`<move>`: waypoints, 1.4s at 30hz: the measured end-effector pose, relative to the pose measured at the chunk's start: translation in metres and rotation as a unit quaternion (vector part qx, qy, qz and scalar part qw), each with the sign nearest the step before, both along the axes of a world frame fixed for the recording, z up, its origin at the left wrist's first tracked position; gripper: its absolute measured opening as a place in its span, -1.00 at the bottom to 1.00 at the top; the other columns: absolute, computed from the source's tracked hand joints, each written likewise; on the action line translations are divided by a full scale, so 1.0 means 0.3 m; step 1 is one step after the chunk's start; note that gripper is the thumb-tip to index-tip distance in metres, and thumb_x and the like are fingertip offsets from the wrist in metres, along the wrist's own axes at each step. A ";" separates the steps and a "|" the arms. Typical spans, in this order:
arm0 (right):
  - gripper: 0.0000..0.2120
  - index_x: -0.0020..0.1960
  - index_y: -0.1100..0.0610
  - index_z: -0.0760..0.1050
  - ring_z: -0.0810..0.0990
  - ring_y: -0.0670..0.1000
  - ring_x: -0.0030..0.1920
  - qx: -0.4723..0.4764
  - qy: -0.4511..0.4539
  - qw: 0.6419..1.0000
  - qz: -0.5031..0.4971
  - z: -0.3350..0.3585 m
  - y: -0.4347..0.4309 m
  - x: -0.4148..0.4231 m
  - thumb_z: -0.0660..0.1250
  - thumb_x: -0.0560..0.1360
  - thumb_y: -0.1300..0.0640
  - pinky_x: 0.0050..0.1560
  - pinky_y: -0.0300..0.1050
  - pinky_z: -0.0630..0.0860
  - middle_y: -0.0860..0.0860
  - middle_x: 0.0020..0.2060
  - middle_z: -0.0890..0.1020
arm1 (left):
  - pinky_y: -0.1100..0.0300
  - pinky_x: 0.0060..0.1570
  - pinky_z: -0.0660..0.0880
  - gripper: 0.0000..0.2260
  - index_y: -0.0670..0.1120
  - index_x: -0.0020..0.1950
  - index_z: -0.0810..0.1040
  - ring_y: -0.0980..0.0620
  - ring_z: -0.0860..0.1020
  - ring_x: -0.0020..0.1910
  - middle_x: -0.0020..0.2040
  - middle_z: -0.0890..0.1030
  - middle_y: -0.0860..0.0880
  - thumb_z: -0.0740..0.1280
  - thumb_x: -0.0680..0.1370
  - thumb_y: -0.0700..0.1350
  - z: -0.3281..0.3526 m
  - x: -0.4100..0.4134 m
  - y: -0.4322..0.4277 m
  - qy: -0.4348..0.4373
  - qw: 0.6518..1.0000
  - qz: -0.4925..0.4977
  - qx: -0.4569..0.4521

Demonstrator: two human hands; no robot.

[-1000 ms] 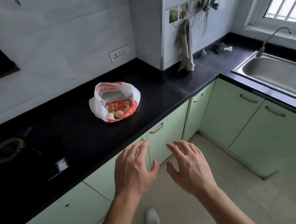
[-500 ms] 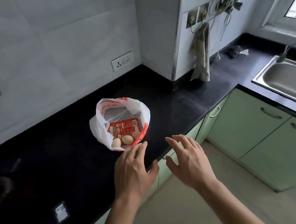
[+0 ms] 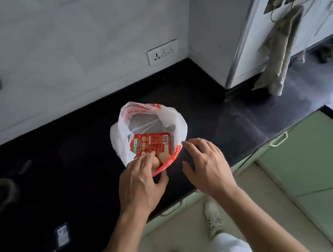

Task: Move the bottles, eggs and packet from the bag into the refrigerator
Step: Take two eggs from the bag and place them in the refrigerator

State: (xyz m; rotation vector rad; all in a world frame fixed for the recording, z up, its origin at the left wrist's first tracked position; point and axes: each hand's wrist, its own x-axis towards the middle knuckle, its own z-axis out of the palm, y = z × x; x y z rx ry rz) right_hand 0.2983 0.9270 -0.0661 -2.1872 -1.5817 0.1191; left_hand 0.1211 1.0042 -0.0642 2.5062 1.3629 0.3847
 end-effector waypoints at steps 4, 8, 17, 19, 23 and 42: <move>-0.51 0.36 0.10 0.47 0.51 0.16 0.30 -0.027 0.011 0.998 0.064 -0.012 0.121 0.103 0.15 0.50 -0.06 0.31 0.12 0.46 0.10 0.24 0.59 | -0.01 -0.03 0.60 -0.51 -0.11 0.32 0.54 -0.11 0.62 0.09 0.23 0.60 -0.06 0.37 0.46 0.10 -0.023 0.064 0.048 0.022 0.997 0.074 -0.003; -0.55 0.36 0.09 0.47 0.55 0.18 0.23 -0.019 0.023 0.993 0.118 -0.041 0.225 0.194 0.33 0.49 0.01 0.26 0.10 0.50 0.11 0.23 0.59 | -0.02 -0.09 0.61 -0.53 -0.12 0.30 0.54 -0.13 0.60 0.07 0.25 0.56 -0.09 0.44 0.45 0.06 -0.068 0.117 0.066 0.024 0.987 0.161 -0.010; -0.57 0.26 0.11 0.52 0.59 0.18 0.11 -0.070 0.053 0.969 0.231 -0.171 0.377 0.193 0.23 0.47 -0.06 0.13 0.09 0.57 0.10 0.13 0.63 | 0.06 -0.07 0.60 -0.56 -0.07 0.29 0.51 -0.05 0.56 0.03 0.11 0.51 -0.07 0.43 0.50 0.10 -0.200 0.174 0.099 -0.008 0.955 0.285 -0.076; -0.57 0.21 0.12 0.54 0.59 0.17 0.10 -0.099 0.049 0.964 0.243 -0.196 0.391 0.170 0.21 0.46 -0.09 0.11 0.07 0.57 0.09 0.12 0.64 | 0.06 -0.07 0.61 -0.59 -0.09 0.27 0.51 -0.04 0.58 0.01 0.09 0.52 -0.06 0.41 0.52 0.11 -0.232 0.185 0.117 -0.023 0.952 0.293 -0.089; -0.76 0.08 0.09 0.51 0.59 0.12 -0.04 -0.148 0.068 0.958 0.234 -0.245 0.419 0.129 0.27 0.49 -0.02 -0.10 0.02 0.58 0.04 0.00 0.61 | 0.08 -0.07 0.61 -0.62 -0.14 0.24 0.50 -0.06 0.62 0.01 0.09 0.56 -0.06 0.38 0.55 0.08 -0.288 0.217 0.142 -0.063 0.935 0.327 -0.122; -0.58 0.16 0.10 0.43 0.61 0.12 -0.12 -0.236 0.101 0.951 0.171 -0.345 0.418 0.083 0.40 0.42 -0.11 -0.13 0.03 0.59 0.03 -0.02 0.53 | 0.07 0.09 0.59 -0.28 -0.10 0.53 0.27 -0.09 0.53 0.27 0.33 0.46 -0.10 0.37 0.50 0.22 -0.372 0.270 0.178 0.047 0.940 0.314 -0.129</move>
